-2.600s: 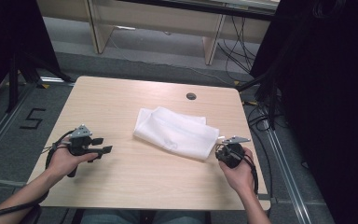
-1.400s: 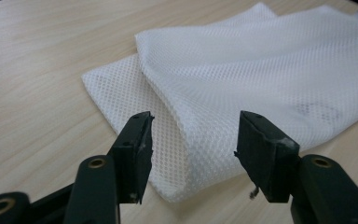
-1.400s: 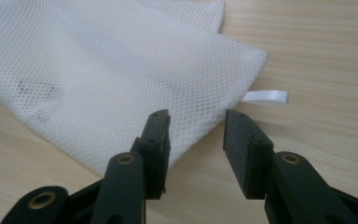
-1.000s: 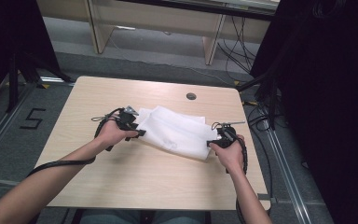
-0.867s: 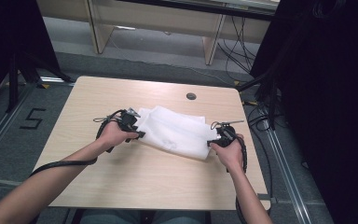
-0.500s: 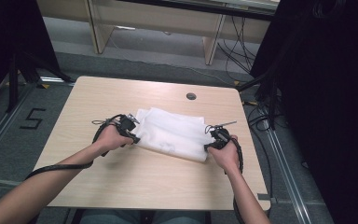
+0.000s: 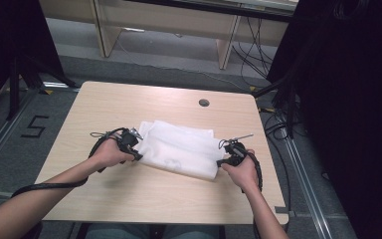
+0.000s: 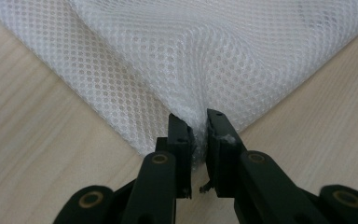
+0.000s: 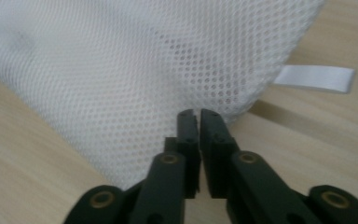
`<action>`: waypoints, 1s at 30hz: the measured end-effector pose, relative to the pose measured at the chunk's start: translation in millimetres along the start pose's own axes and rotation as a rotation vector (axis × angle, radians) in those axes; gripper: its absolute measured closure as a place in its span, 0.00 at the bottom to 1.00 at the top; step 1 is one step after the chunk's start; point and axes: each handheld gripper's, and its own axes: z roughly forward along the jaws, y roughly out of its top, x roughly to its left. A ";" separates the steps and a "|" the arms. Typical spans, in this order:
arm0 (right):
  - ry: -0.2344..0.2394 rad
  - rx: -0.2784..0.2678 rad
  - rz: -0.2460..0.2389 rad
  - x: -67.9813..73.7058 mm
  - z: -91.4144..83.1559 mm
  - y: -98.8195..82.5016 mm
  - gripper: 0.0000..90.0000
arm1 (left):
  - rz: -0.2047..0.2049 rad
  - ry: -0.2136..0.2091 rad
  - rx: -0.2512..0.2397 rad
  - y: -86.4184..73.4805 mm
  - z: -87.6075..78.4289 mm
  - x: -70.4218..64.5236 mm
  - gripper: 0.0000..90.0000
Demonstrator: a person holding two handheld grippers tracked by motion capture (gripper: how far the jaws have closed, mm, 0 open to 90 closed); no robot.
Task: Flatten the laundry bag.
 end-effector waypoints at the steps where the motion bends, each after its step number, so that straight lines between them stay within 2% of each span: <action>1: -0.002 -0.037 0.003 -0.4 -1.1 2.2 0.90 | 0.003 -0.004 -0.001 -0.8 -0.4 0.2 0.89; 4: -0.027 -0.072 0.004 -2.4 -5.7 7.1 0.76 | 0.008 -0.003 0.002 -2.1 -2.3 -0.4 0.88; 5: -0.044 -0.110 -0.011 -3.4 -4.4 9.0 0.73 | 0.015 0.002 0.004 -2.3 -4.0 -0.5 0.88; 6: -0.055 -0.116 -0.014 -4.6 -4.6 11.2 0.70 | 0.013 0.000 0.002 -2.7 -4.7 -0.5 0.86; 7: -0.054 -0.119 -0.006 -5.4 -4.6 12.7 0.69 | 0.018 0.001 0.002 -3.0 -6.5 -0.5 0.86; 8: -0.012 -0.104 -0.014 -9.2 -5.1 15.0 0.67 | 0.025 0.008 0.001 -3.2 -8.9 -0.3 0.84; 9: -0.012 -0.104 -0.014 -9.2 -5.1 15.0 0.67 | 0.025 0.008 0.001 -3.2 -8.9 -0.3 0.83; 10: -0.085 -0.111 -0.019 -11.4 -3.7 21.1 0.61 | 0.026 0.013 -0.006 -3.6 -11.6 0.4 0.80; 12: -0.081 -0.084 0.012 -13.4 -2.6 25.7 0.60 | 0.024 0.019 -0.014 -2.8 -17.4 1.1 0.78; 14: -0.087 -0.084 0.005 -16.1 -0.1 30.6 0.58 | 0.032 0.024 -0.030 -0.5 -22.0 0.8 0.73; 15: -0.077 -0.081 0.044 -14.7 1.9 33.5 0.56 | 0.036 0.026 -0.051 0.5 -23.1 0.2 0.67; 16: -0.081 -0.078 0.008 -18.2 3.3 36.4 0.55 | 0.038 0.040 -0.079 1.9 -23.9 -1.6 0.62; 17: -0.077 -0.060 0.034 -17.3 5.0 38.9 0.54 | 0.031 0.048 -0.098 3.0 -23.6 -3.4 0.61; 18: -0.083 -0.051 0.027 -17.6 5.7 41.2 0.54 | 0.046 0.058 -0.121 5.2 -24.4 -6.0 0.60; 20: -0.080 -0.057 0.042 -14.6 8.3 48.0 0.53 | 0.038 0.056 -0.151 9.2 -24.7 -10.0 0.56; 22: -0.093 -0.060 0.011 -13.8 10.5 53.4 0.52 | 0.059 0.053 -0.172 12.8 -24.4 -12.2 0.52; 23: -0.093 -0.061 0.011 -11.8 11.5 56.1 0.51 | 0.052 0.052 -0.195 14.5 -24.5 -13.9 0.52; 24: -0.098 -0.075 -0.040 -12.2 14.1 59.3 0.51 | 0.058 0.056 -0.206 15.6 -25.4 -13.9 0.50; 27: -0.101 -0.072 -0.069 -7.4 17.2 66.8 0.50 | 0.055 0.057 -0.229 17.5 -30.9 -13.8 0.48; 28: -0.096 -0.075 -0.062 -5.6 18.2 68.2 0.50 | 0.037 0.055 -0.237 17.6 -32.4 -13.6 0.48; 30: -0.094 -0.071 -0.079 -3.4 20.8 71.7 0.50 | 0.037 0.061 -0.236 17.2 -36.3 -11.5 0.46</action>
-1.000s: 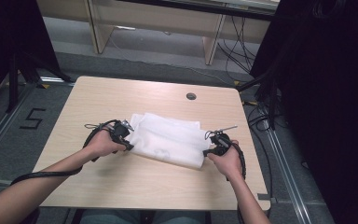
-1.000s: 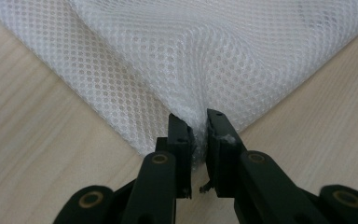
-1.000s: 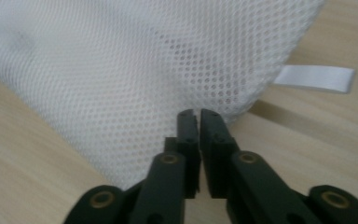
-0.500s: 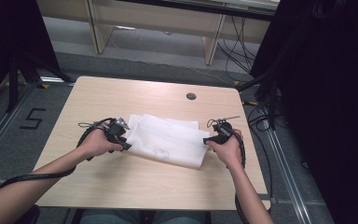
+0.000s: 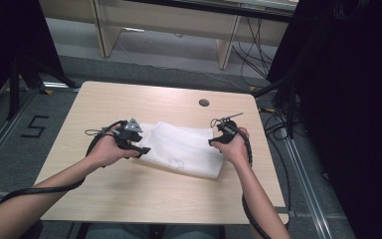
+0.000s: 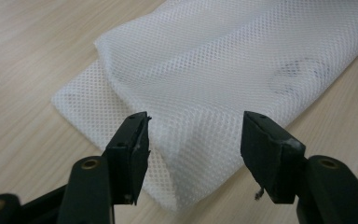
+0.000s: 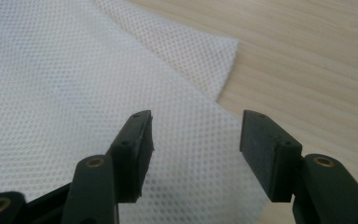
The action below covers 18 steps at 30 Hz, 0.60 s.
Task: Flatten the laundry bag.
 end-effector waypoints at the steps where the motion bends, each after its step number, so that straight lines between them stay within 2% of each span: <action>1: 0.002 -0.003 0.007 1.9 1.9 1.0 0.50 | -0.004 0.001 -0.002 0.1 -1.4 1.2 0.46; 3: 0.009 -0.001 -0.006 4.3 5.4 3.1 0.50 | -0.003 0.011 -0.012 0.2 -2.2 1.4 0.47; 7: 0.011 0.018 -0.004 9.7 11.0 6.2 0.50 | 0.027 -0.016 -0.027 2.3 3.3 -5.7 0.48; 9: 0.000 0.030 -0.023 9.9 15.3 7.7 0.51 | 0.035 -0.038 -0.036 4.1 8.8 -12.5 0.48; 13: 0.006 0.041 -0.024 10.7 20.5 9.3 0.51 | 0.054 -0.066 -0.010 9.0 21.7 -23.7 0.50; 16: 0.005 0.052 -0.068 9.5 24.7 10.0 0.53 | 0.067 -0.076 0.005 13.0 31.1 -28.9 0.51; 17: 0.002 0.060 -0.071 8.8 27.6 9.9 0.54 | 0.089 -0.076 0.021 14.6 32.5 -29.1 0.51; 18: 0.007 0.061 -0.075 8.4 29.1 9.6 0.55 | 0.082 -0.079 0.028 16.1 36.1 -32.1 0.52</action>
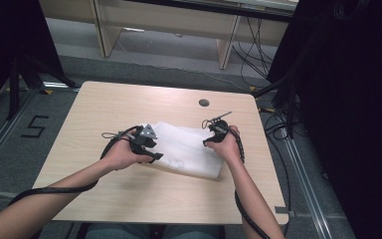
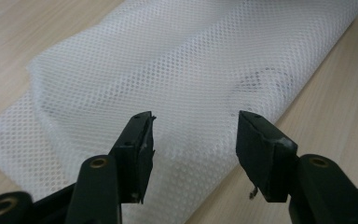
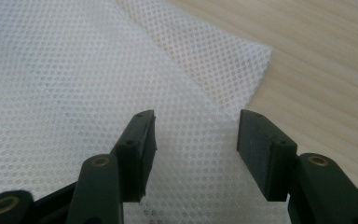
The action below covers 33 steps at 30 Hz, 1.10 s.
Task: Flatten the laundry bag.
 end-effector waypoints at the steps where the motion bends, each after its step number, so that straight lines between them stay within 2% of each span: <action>1: -0.001 0.003 -0.012 0.1 2.5 -0.3 0.56 | 0.009 -0.004 0.017 1.7 2.2 -1.3 0.52; 2: 0.001 0.012 -0.019 0.2 4.1 -0.7 0.56 | 0.046 -0.009 0.050 3.2 2.5 -0.4 0.52; 3: 0.005 0.019 -0.023 0.7 5.2 -1.1 0.57 | 0.046 -0.009 0.050 3.2 2.5 -0.4 0.52; 4: 0.008 0.035 -0.029 1.7 6.6 -1.8 0.58 | 0.054 -0.027 0.070 5.2 9.3 -3.9 0.52; 5: 0.004 0.036 -0.029 3.1 8.8 -3.0 0.61 | 0.034 -0.031 0.067 5.1 12.1 -6.3 0.52; 6: 0.001 0.041 -0.055 2.2 9.3 -3.2 0.64 | 0.035 -0.033 0.067 5.1 16.4 -8.7 0.52; 7: -0.002 0.049 -0.068 3.0 9.1 -4.2 0.71 | 0.036 -0.035 0.075 4.9 18.0 -9.6 0.52; 8: 0.002 0.057 -0.073 3.7 8.3 -4.3 0.75 | 0.056 -0.045 0.097 5.1 19.1 -9.4 0.52; 9: -0.009 0.057 -0.101 3.7 7.2 -4.1 0.81 | 0.046 -0.045 0.093 4.6 20.7 -10.9 0.52; 10: -0.015 0.064 -0.114 4.5 5.7 -4.0 0.86 | 0.034 -0.045 0.082 3.8 23.3 -12.9 0.52; 11: -0.006 0.079 -0.111 6.3 4.1 -4.4 0.90 | 0.040 -0.050 0.095 3.4 24.6 -13.8 0.52; 12: 0.001 0.079 -0.136 6.3 4.2 -4.4 0.93 | 0.035 -0.054 0.097 3.0 26.0 -14.6 0.52; 13: 0.004 0.079 -0.148 6.6 4.3 -4.5 0.95 | 0.051 -0.056 0.102 3.1 26.6 -14.7 0.52; 16: 0.008 0.082 -0.155 9.2 2.8 -4.9 1.00 | 0.051 -0.059 0.109 2.6 28.9 -16.4 0.52; 17: 0.016 0.087 -0.136 10.7 1.8 -5.0 1.00 | 0.041 -0.058 0.104 1.8 30.1 -17.6 0.52; 18: 0.015 0.073 -0.149 9.4 1.3 -4.5 1.00 | 0.035 -0.061 0.109 1.1 30.9 -18.3 0.52; 19: 0.012 0.074 -0.136 9.8 -0.2 -4.0 1.00 | 0.052 -0.063 0.119 0.7 31.3 -17.7 0.52; 20: 0.010 0.052 -0.141 7.5 -0.6 -3.0 1.00 | 0.052 -0.063 0.118 -0.3 32.3 -17.5 0.52; 21: 0.009 0.044 -0.115 7.2 -2.2 -2.4 0.98 | 0.032 -0.063 0.116 -1.6 33.5 -18.5 0.52; 23: 0.003 0.018 -0.096 3.9 -2.7 -1.4 0.90 | 0.045 -0.064 0.124 -3.0 34.7 -17.9 0.52; 26: -0.033 -0.030 -0.070 -1.2 -3.1 0.7 0.68 | 0.037 -0.066 0.127 -5.8 36.8 -18.5 0.52; 28: -0.045 -0.052 -0.061 -5.3 -3.6 1.6 0.64 | 0.032 -0.065 0.129 -7.0 37.8 -18.7 0.52; 30: -0.037 -0.044 -0.051 -8.4 -0.9 1.7 0.61 | 0.034 -0.066 0.134 -7.2 38.3 -18.9 0.52; 33: -0.028 -0.001 -0.044 -10.5 4.8 -0.6 0.56 | 0.042 -0.060 0.137 -7.2 38.7 -20.0 0.52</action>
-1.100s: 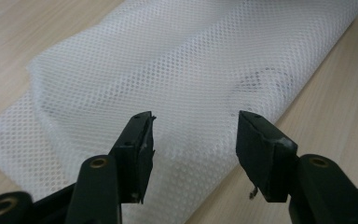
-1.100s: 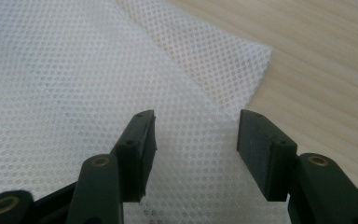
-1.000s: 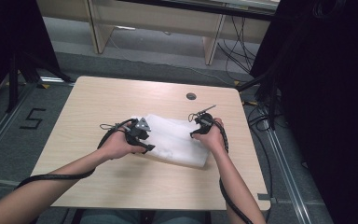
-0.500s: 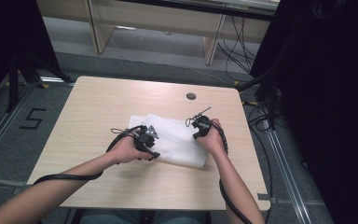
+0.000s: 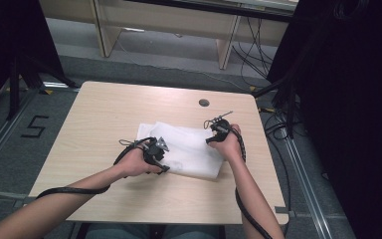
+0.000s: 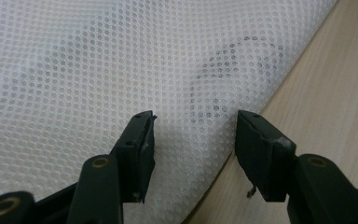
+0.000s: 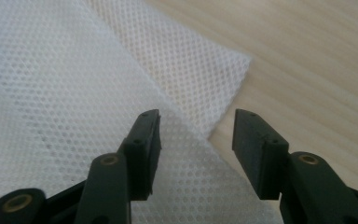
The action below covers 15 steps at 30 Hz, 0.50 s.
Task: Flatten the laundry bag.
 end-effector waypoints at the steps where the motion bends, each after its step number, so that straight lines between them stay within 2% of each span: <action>1: 0.000 0.005 0.008 0.3 2.9 -1.0 0.56 | 0.002 0.001 0.000 0.0 0.4 -0.2 0.52; 3: 0.012 0.017 -0.014 1.0 6.7 -3.0 0.61 | 0.003 -0.001 0.000 -0.3 1.0 -0.6 0.52; 5: 0.022 0.029 -0.019 4.8 6.1 -4.2 0.71 | 0.001 -0.001 0.001 -0.5 1.2 -0.7 0.52; 7: 0.019 0.032 -0.065 7.4 5.5 -4.2 0.80 | 0.005 0.004 0.005 -0.4 1.1 -1.1 0.52; 8: 0.018 0.051 -0.068 10.4 3.5 -3.9 0.88 | 0.005 0.004 0.006 -0.4 1.2 -1.3 0.52; 10: 0.018 0.052 -0.103 12.3 1.3 -2.7 0.97 | 0.004 0.005 0.005 -0.5 1.6 -2.0 0.52; 13: 0.030 0.057 -0.125 14.0 -1.0 -1.9 0.99 | 0.007 0.004 0.004 -0.8 2.2 -2.0 0.52; 14: 0.035 0.072 -0.113 15.5 -3.1 -1.9 0.99 | 0.006 0.003 0.005 -0.7 2.1 -1.8 0.52; 15: 0.033 0.054 -0.128 14.8 -3.9 -1.2 0.99 | 0.008 0.004 0.006 -0.5 2.0 -1.5 0.52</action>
